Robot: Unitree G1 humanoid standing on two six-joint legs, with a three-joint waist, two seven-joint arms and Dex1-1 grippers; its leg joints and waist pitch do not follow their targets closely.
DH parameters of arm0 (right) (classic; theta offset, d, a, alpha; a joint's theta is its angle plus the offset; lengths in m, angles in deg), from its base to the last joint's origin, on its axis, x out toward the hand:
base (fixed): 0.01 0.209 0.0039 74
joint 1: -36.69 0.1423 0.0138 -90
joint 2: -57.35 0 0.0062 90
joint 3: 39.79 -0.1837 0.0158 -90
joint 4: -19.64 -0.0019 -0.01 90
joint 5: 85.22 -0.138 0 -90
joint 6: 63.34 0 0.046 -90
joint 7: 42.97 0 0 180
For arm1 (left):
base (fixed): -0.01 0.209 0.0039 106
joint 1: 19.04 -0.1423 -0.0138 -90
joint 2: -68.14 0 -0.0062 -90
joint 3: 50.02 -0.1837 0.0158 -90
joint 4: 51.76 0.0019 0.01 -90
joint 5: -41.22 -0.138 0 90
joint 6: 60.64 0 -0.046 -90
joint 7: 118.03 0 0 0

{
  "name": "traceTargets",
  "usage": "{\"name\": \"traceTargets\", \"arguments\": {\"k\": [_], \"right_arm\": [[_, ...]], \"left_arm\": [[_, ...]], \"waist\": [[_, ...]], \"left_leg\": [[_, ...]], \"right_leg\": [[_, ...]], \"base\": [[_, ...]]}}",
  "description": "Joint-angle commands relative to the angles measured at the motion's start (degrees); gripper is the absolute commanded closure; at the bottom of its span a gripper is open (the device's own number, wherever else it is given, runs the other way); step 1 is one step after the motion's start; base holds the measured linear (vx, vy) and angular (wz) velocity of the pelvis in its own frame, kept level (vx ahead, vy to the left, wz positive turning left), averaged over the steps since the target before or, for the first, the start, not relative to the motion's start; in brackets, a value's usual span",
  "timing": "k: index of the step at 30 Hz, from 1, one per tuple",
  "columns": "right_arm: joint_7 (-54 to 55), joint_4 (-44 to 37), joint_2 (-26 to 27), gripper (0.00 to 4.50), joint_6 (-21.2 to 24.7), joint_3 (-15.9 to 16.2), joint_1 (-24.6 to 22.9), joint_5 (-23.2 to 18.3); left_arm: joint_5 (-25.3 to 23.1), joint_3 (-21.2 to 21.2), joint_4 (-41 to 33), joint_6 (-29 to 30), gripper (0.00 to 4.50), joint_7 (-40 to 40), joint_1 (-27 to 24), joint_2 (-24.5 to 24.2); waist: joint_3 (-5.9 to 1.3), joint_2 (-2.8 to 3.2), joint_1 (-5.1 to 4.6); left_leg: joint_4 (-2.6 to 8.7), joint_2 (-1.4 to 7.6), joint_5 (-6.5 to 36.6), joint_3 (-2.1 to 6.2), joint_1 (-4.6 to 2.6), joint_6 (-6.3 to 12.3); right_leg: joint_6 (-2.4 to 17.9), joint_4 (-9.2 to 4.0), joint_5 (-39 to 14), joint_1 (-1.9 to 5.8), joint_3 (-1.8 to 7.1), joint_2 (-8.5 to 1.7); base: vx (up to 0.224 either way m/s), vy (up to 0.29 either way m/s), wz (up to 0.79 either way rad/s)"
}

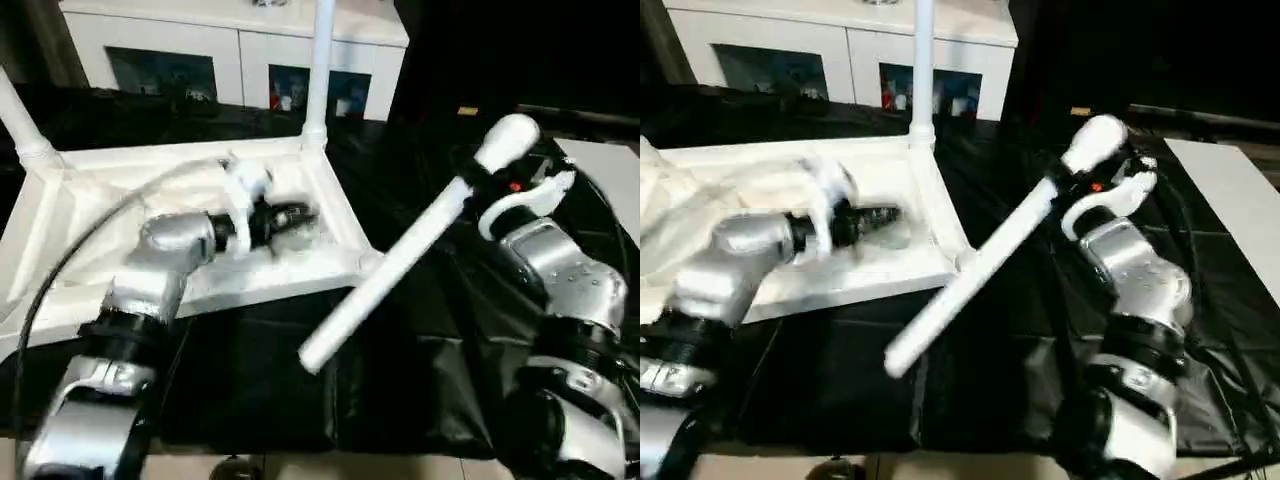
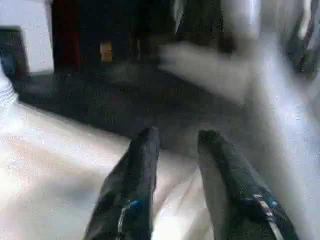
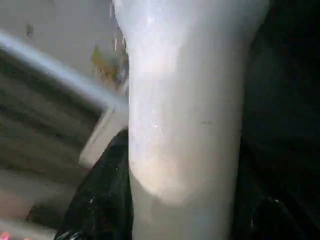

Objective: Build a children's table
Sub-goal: Insert table leg to table base

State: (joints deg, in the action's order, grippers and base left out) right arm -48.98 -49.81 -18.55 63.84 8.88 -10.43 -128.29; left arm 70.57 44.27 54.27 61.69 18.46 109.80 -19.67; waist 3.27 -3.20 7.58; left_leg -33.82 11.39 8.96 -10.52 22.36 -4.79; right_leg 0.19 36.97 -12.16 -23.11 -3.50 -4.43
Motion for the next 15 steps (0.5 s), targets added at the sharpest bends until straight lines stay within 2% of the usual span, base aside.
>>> {"name": "traceTargets", "arguments": {"k": [1, 2, 4, 5, 6, 8, 9, 10, 11, 13, 15], "right_arm": [[2.11, 0.20, 0.68, 2.65, -6.95, -1.89, 2.82, -0.62], [2.11, 0.20, 0.68, 2.65, -6.95, -1.89, 2.82, -0.62], [2.72, 1.87, 1.49, 2.65, -12.15, -2.74, 4.05, -1.05], [2.72, 1.87, 1.49, 2.65, -12.15, -2.74, 4.05, -1.05], [3.56, 3.46, 2.57, 2.65, -15.52, -4.22, 5.80, -2.68], [3.91, 4.36, 2.95, 2.65, -16.32, -4.78, 6.85, -3.51], [3.90, 4.57, 2.93, 2.65, -16.28, -4.74, 7.06, -3.55], [3.83, 5.10, 3.08, 2.65, -17.23, -4.63, 7.77, -3.63], [3.88, 5.34, 3.12, 2.65, -17.57, -4.60, 8.00, -3.69], [3.89, 5.71, 3.08, 2.66, -17.86, -4.65, 8.37, -3.81], [4.17, 6.64, 2.84, 2.66, -18.06, -5.08, 9.16, -5.08]], "left_arm": [[11.22, 2.44, -6.88, 8.70, 2.55, 5.10, 0.87, 3.32], [11.22, 2.44, -6.88, 8.70, 2.55, 5.10, 0.87, 3.32], [11.72, 2.74, -11.35, 12.17, 2.33, 7.02, -1.62, 6.04], [11.72, 2.74, -11.35, 12.17, 2.24, 7.02, -1.62, 6.04], [3.85, -1.98, -14.82, 9.93, 2.13, 6.68, -5.58, 5.26], [-2.24, -6.03, -15.54, 6.32, 2.06, 5.87, -7.67, 2.95], [-3.40, -6.98, -15.58, 5.46, 2.04, 5.50, -8.02, 2.21], [-7.36, -11.59, -16.53, 1.91, 2.04, 4.86, -8.73, -1.97], [-8.21, -13.16, -17.05, 1.01, 2.04, 4.63, -8.93, -3.45], [-7.44, -13.90, -17.89, 0.75, 2.04, 3.31, -9.39, -4.50], [-5.76, -12.24, -17.99, -0.67, 2.04, 2.12, -10.20, -4.39]], "waist": [[-4.22, 0.40, -0.26], [-4.22, 0.42, -0.32], [-3.95, 0.18, -0.55], [-4.07, 0.24, -0.68], [-3.94, 0.11, -0.81], [-3.97, 0.21, -1.46], [-4.05, 0.00, -1.63], [-4.16, 0.26, -1.84], [-4.32, 0.37, -1.89], [-4.20, 0.40, -2.23], [-4.26, 0.54, -2.39]], "left_leg": [[3.49, 1.46, 10.17, 0.10, -1.53, -3.11], [3.50, 1.49, 10.39, 0.07, -1.48, -3.01], [3.70, 1.31, 10.38, 0.04, -1.40, -2.26], [3.70, 1.50, 10.28, 0.10, -1.38, -2.30], [3.68, 1.27, 10.02, -0.02, -1.37, -2.07], [4.00, 1.48, 10.67, 0.29, -1.18, -1.67], [3.97, 1.44, 9.96, 0.32, -1.28, -1.45], [3.97, 1.41, 8.92, 0.37, -1.24, -1.66], [3.89, 1.40, 7.77, 0.44, -1.30, -1.80], [3.84, 1.40, 7.50, 0.28, -1.29, -2.22], [3.71, 1.31, 6.94, 0.13, -1.30, -2.27]], "right_leg": [[13.09, -3.75, -2.41, 2.59, 2.37, -3.72], [12.65, -3.67, -2.70, 2.66, 2.36, -3.65], [9.65, -4.40, -5.03, 2.75, 2.43, -3.20], [9.24, -4.26, -4.97, 2.88, 2.44, -3.39], [8.00, -4.65, -5.93, 2.77, 2.45, -3.14], [5.57, -4.92, -7.78, 2.85, 2.41, -3.12], [4.10, -4.93, -8.08, 2.80, 2.42, -2.93], [3.70, -4.83, -7.09, 2.79, 2.43, -2.84], [3.85, -4.53, -5.31, 2.76, 2.39, -2.81], [4.97, -4.13, -3.41, 2.70, 2.39, -2.74], [6.39, -3.90, -1.78, 2.78, 2.44, -2.72]], "base": [[0.000, 0.000, 0.00], [0.000, 0.000, 0.00], [0.000, 0.000, 0.00], [0.000, 0.000, 0.00], [0.000, 0.000, 0.00], [0.000, 0.000, 0.00], [0.000, 0.000, 0.00], [0.000, 0.000, 0.00], [0.000, 0.000, 0.00], [0.000, 0.000, 0.00], [0.000, 0.000, 0.00]]}}
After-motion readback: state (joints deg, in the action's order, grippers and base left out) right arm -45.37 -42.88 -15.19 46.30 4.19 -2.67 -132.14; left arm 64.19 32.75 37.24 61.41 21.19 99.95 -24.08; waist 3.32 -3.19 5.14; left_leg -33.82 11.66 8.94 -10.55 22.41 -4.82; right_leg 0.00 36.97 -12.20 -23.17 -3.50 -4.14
